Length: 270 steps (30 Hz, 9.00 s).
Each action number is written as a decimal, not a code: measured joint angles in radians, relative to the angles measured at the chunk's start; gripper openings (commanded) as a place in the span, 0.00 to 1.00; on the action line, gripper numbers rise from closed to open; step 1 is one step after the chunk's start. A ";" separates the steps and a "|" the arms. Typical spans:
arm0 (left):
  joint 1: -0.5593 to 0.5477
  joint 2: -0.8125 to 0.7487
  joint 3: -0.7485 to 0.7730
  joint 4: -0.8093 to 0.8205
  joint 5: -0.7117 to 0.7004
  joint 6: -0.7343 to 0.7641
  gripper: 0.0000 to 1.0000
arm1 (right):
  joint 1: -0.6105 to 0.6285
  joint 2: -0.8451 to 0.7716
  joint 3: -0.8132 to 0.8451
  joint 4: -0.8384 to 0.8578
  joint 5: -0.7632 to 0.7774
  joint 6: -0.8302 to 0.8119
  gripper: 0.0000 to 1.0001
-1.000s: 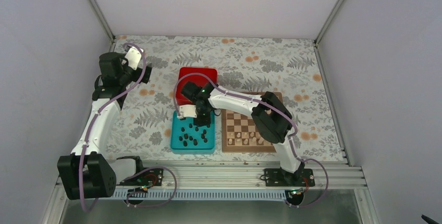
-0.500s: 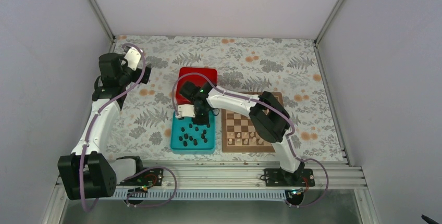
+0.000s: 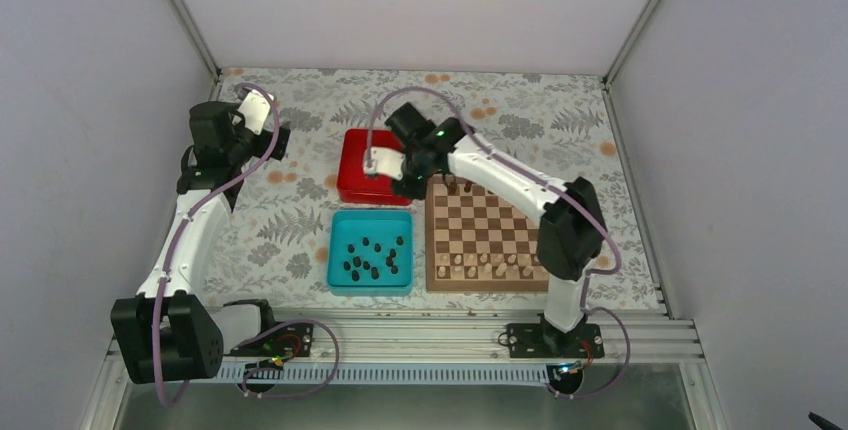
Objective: Set up the chess pieces on the board
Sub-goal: Pick up the chess piece from the storage box, then place the chess piece on the chessboard, then pick up the chess piece from the storage box, then place the chess piece on the chessboard.
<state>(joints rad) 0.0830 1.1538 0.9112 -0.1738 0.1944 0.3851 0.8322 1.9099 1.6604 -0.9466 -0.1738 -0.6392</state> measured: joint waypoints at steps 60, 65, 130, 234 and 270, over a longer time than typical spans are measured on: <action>0.000 0.000 0.000 0.000 0.001 0.000 1.00 | -0.317 0.081 -0.135 0.065 -0.025 -0.048 0.16; 0.000 0.000 0.000 0.000 0.001 0.000 1.00 | -0.317 0.081 -0.135 0.071 -0.024 -0.050 0.43; 0.000 0.003 0.000 0.000 0.003 0.000 1.00 | 0.333 0.194 0.012 -0.134 0.033 0.027 0.13; 0.000 0.003 0.000 -0.001 0.020 0.000 1.00 | -0.486 -0.093 -0.170 -0.086 0.063 -0.087 0.11; 0.000 0.003 0.000 0.000 0.020 0.000 1.00 | -0.479 -0.024 -0.201 -0.079 0.063 -0.084 0.12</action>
<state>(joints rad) 0.0834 1.1564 0.9112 -0.1741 0.2146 0.3855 0.3534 1.8862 1.4597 -1.0252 -0.1104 -0.7235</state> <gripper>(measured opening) 0.999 0.117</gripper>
